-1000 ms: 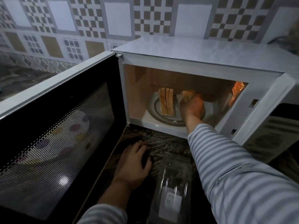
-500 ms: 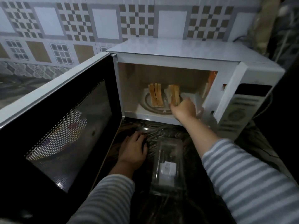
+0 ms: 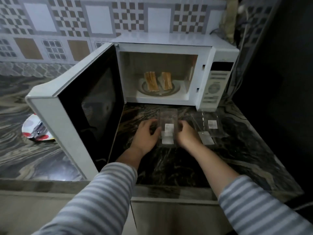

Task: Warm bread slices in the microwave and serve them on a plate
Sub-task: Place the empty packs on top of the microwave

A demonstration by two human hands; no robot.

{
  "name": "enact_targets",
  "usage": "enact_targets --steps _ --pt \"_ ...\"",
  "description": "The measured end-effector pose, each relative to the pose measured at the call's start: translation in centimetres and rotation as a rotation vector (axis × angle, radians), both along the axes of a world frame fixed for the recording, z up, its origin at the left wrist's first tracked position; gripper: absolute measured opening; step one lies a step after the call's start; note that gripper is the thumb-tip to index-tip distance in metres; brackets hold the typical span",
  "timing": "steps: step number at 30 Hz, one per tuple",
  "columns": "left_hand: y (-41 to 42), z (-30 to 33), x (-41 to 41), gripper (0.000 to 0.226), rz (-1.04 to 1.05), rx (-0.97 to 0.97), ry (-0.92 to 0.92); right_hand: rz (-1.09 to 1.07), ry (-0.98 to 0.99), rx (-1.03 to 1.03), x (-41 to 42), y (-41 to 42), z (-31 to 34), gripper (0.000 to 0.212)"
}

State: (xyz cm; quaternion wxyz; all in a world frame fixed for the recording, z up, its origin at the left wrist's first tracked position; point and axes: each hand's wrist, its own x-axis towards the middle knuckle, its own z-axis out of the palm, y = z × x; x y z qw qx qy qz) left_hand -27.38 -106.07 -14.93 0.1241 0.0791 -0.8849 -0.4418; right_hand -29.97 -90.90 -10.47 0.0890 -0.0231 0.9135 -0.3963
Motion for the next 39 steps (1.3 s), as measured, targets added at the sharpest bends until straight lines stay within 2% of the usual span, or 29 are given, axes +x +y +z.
enact_targets --steps 3,7,12,16,19,24,28,31,33,36,39 --pt "0.4 0.2 1.0 0.036 -0.009 0.052 -0.07 -0.04 -0.052 -0.045 1.6 0.6 -1.0 0.038" --pt "0.6 0.5 1.7 0.032 -0.006 0.126 -0.193 -0.135 -0.076 -0.238 1.7 0.6 -2.8 0.013" --pt "1.1 0.2 2.1 0.037 -0.022 0.334 -0.334 -0.17 -0.21 -0.386 1.5 0.9 -3.4 0.026" --pt "1.3 0.3 2.2 0.039 -0.014 0.458 -0.334 -0.175 -0.254 -0.435 1.1 1.2 -3.6 0.029" --pt "1.4 0.1 2.2 0.039 0.0 0.471 -0.318 -0.182 -0.289 -0.441 0.8 1.2 -3.7 0.035" --pt "1.9 -0.3 2.0 0.041 0.079 0.454 -0.294 -0.195 -0.257 -0.422 0.4 0.7 -4.2 0.033" --pt "1.9 0.0 2.0 0.037 0.074 0.331 -0.307 -0.167 -0.235 -0.372 0.0 0.6 -4.4 0.035" --pt "1.4 0.5 1.9 0.044 0.059 0.037 -0.288 -0.111 -0.172 -0.243 0.1 1.0 -3.4 0.022" --pt "1.2 1.3 1.5 0.047 0.122 -0.115 -0.252 -0.049 -0.056 -0.084 0.0 1.6 -2.2 0.03" --pt "1.7 3.3 0.4 0.039 0.194 -0.211 -0.116 -0.011 0.112 -0.017 -0.3 2.6 0.2 0.038" --pt "3.7 5.3 -0.9 0.031 0.129 -0.257 -0.011 -0.037 0.208 0.01 -1.1 3.9 2.3 0.033"
